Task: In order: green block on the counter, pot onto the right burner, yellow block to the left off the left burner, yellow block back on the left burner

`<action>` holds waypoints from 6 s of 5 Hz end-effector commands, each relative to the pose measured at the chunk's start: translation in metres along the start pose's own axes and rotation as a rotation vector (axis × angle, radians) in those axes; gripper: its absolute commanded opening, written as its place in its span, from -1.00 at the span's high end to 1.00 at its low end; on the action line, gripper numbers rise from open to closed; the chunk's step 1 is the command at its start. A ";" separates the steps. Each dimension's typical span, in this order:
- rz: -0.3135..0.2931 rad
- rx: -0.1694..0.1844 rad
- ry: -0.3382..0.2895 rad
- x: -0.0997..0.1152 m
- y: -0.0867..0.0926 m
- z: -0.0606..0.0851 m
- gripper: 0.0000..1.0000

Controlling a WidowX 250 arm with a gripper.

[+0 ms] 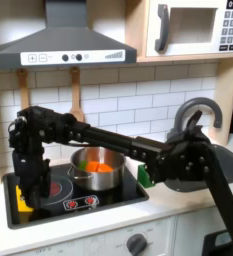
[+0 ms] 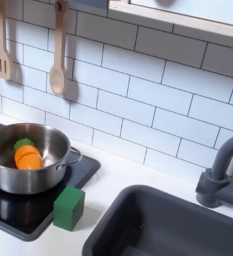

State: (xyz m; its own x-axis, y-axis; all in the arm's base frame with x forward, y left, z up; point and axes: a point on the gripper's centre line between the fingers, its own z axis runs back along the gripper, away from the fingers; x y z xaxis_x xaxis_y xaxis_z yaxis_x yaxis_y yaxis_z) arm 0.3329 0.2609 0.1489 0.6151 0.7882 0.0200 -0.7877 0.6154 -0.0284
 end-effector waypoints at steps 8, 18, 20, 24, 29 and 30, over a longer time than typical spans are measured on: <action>-0.071 -0.098 -0.069 -0.019 -0.041 0.041 -1.00; 0.068 -0.092 -0.086 0.030 -0.007 0.037 -1.00; 0.077 -0.084 -0.075 0.032 -0.001 0.030 -1.00; 0.058 -0.061 -0.020 0.027 -0.001 0.002 -1.00; 0.053 -0.074 -0.022 0.023 -0.004 0.007 1.00; 0.037 -0.095 -0.036 0.020 -0.011 0.013 1.00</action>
State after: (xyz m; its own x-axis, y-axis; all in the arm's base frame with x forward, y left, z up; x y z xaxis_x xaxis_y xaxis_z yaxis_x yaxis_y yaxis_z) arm 0.3476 0.2729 0.1736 0.5723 0.8166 0.0750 -0.8063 0.5771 -0.1297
